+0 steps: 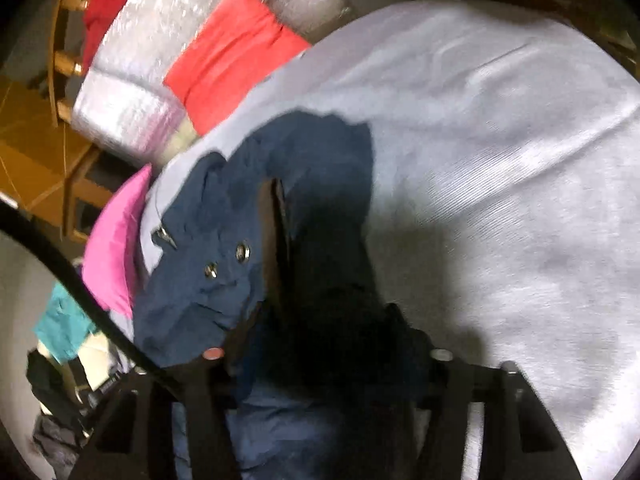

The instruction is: Fold large clothes

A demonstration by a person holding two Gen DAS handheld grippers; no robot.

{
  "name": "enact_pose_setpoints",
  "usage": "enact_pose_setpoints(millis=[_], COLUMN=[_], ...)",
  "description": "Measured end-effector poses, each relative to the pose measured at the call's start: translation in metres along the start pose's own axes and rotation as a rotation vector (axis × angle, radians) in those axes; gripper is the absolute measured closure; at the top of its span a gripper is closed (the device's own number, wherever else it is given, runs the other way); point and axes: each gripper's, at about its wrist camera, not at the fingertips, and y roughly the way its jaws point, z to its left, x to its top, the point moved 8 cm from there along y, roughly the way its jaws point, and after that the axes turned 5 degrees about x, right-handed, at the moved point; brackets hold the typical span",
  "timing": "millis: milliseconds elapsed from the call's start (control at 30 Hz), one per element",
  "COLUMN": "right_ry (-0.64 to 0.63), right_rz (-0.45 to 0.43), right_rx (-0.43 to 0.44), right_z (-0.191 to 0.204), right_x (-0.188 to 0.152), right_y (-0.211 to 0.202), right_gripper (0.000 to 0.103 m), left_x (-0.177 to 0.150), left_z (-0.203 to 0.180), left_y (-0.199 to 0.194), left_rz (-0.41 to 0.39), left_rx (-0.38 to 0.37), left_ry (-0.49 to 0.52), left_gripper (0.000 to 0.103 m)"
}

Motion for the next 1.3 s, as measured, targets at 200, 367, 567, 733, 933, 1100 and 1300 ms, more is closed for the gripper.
enact_pose_setpoints(millis=[200,367,567,733,933,1100,1300], right_ry=[-0.114,-0.04,-0.072,-0.136,-0.185,-0.21,-0.212], right_rz=[-0.08,-0.004,-0.035,-0.144,-0.235,-0.249,-0.276], right_rx=[-0.026,-0.042,-0.081,-0.118,-0.035,-0.001,0.029], right_z=[0.025,0.002,0.009,0.021,0.048,0.064,0.071], right_x=[0.003,-0.004,-0.003,-0.003,-0.008,-0.012,-0.02], right_y=[-0.018,0.001,-0.019,-0.054,-0.084,-0.091,-0.108], right_gripper=[0.069,0.066,0.06,0.06,0.06,0.06,0.06], left_x=[0.005,-0.004,-0.001,0.0,-0.007,-0.017,-0.032], left_z=[-0.002,0.004,0.004,-0.004,-0.017,-0.018,-0.021], left_y=[-0.006,0.005,-0.021,-0.064,-0.101,-0.115,-0.134], left_rz=[-0.035,0.032,-0.056,-0.208,-0.31,-0.346,-0.386], left_rx=[0.028,-0.006,0.033,0.062,0.045,0.049,0.052], left_ry=[0.044,0.01,0.048,0.108,0.157,0.176,0.195], left_gripper=[0.029,0.029,0.029,0.029,0.029,0.029,0.029])
